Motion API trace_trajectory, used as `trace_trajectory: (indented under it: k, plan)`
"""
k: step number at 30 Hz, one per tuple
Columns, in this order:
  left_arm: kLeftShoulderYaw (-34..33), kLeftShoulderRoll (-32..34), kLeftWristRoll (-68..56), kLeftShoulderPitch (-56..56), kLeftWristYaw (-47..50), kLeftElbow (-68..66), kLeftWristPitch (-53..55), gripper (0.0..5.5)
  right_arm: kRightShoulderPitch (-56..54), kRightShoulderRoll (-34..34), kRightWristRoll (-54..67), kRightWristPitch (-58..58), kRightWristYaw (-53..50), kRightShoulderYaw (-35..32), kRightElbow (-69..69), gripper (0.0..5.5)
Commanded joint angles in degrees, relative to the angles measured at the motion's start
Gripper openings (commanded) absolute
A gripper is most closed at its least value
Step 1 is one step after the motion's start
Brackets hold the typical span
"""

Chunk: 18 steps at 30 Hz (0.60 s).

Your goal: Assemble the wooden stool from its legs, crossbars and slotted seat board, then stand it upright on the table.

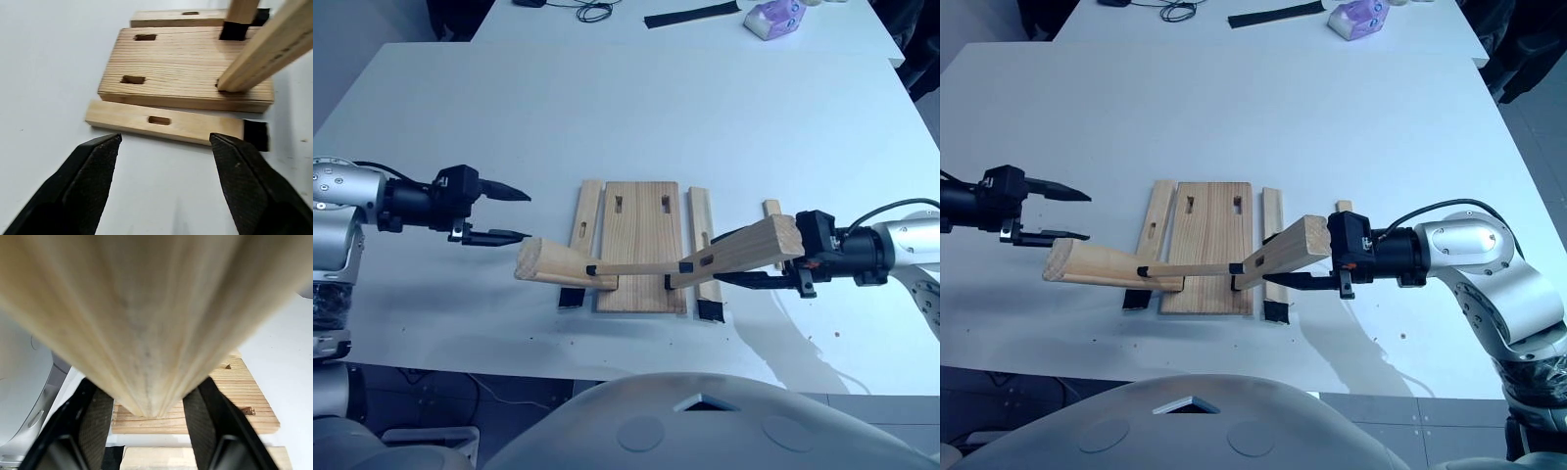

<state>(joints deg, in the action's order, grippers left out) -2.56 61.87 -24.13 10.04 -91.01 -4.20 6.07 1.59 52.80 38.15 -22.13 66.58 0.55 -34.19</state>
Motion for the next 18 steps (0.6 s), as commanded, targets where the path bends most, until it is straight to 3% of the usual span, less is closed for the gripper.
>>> trace_trajectory:
  k: [1,8,18]
  plan:
    - [0.06,4.16,-4.73,-5.98,-1.45,5.47,2.77,3.36,1.22,1.03,-2.21,-0.84,-0.11,0.62,0.44,2.03]
    - [-0.69,1.56,-7.95,-15.59,1.4,17.86,7.83,3.36,-1.63,0.75,-2.08,-1.14,0.59,2.23,1.2,2.03]
    - [0.64,-5.59,-8.52,-12.08,11.6,21.84,13.57,3.36,-2.28,0.64,-2.02,-1.41,0.65,2.91,1.02,2.03]
